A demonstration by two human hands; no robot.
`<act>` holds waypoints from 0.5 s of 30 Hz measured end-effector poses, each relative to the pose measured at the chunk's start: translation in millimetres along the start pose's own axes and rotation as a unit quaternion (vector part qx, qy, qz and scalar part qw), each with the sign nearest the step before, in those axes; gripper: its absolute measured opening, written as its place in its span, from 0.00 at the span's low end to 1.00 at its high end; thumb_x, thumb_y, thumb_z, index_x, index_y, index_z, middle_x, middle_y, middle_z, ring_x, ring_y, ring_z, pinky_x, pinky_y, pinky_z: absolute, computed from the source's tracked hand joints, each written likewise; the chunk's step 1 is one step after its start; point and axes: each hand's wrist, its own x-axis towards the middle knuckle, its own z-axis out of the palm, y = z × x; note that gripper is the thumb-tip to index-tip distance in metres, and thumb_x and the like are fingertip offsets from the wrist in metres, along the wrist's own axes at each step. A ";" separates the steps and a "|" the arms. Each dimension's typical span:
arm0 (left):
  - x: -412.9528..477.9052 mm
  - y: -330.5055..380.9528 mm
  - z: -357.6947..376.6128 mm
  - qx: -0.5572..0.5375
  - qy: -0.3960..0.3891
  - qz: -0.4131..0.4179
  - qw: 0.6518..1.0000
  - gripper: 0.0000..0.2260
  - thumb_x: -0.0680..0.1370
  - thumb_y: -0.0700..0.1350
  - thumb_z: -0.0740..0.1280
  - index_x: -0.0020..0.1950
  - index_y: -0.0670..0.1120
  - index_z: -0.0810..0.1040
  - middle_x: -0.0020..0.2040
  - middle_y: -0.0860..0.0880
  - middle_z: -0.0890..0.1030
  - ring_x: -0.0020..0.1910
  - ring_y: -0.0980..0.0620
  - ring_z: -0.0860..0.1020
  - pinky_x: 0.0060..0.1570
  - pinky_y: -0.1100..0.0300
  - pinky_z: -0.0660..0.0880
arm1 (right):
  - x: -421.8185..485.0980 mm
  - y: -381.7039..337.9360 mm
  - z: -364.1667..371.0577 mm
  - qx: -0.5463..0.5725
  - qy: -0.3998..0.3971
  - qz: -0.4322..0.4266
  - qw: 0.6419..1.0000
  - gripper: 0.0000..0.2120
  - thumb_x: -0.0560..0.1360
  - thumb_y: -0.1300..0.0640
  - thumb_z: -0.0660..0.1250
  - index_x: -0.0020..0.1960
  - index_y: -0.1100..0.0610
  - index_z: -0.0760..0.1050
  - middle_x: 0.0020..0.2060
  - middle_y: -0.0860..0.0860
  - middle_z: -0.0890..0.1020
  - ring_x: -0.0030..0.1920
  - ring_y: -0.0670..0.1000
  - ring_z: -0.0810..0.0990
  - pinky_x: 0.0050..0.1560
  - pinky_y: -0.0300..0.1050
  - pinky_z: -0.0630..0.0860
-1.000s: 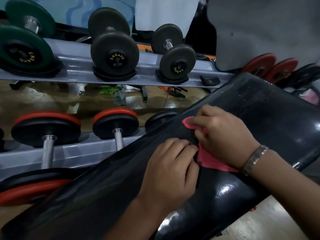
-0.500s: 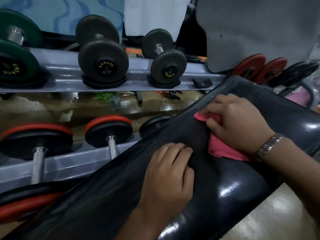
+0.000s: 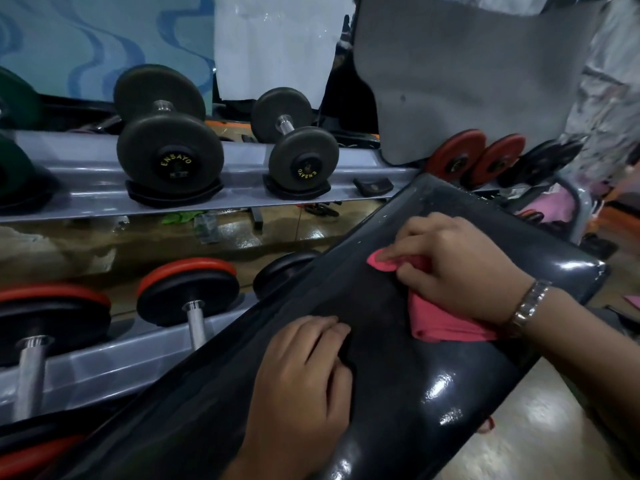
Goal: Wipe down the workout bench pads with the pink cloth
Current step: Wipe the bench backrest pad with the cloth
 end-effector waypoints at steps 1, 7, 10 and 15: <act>0.6 0.0 -0.1 0.000 0.001 -0.001 1.000 0.16 0.76 0.42 0.62 0.59 0.44 0.85 0.58 0.49 0.84 0.60 0.50 0.80 0.64 0.55 0.73 | 2.9 5.2 -4.1 -0.002 0.010 0.014 1.000 0.17 0.71 0.45 0.57 0.51 0.41 0.83 0.44 0.43 0.80 0.45 0.52 0.77 0.49 0.52 0.75; 10.6 3.3 -7.4 -0.001 -0.016 -0.012 1.000 0.15 0.76 0.43 0.62 0.55 0.46 0.86 0.51 0.53 0.84 0.53 0.54 0.81 0.53 0.55 0.78 | 10.9 19.8 -3.8 -0.048 0.050 0.042 0.997 0.19 0.73 0.46 0.56 0.54 0.43 0.83 0.44 0.46 0.79 0.45 0.55 0.76 0.47 0.54 0.75; 30.1 8.2 -9.8 0.009 -0.008 -0.020 1.000 0.12 0.76 0.44 0.61 0.52 0.47 0.84 0.46 0.56 0.82 0.46 0.54 0.79 0.48 0.56 0.76 | 9.5 26.7 -12.3 -0.005 0.037 0.031 0.999 0.16 0.70 0.46 0.59 0.49 0.42 0.84 0.43 0.44 0.80 0.44 0.54 0.77 0.48 0.54 0.76; 53.7 30.5 8.4 -0.030 -0.036 0.007 0.999 0.14 0.77 0.43 0.60 0.56 0.44 0.83 0.55 0.51 0.82 0.59 0.50 0.79 0.61 0.55 0.75 | 11.9 41.4 -17.5 -0.035 0.074 0.080 0.993 0.20 0.72 0.46 0.57 0.54 0.45 0.84 0.44 0.49 0.80 0.44 0.56 0.77 0.48 0.54 0.77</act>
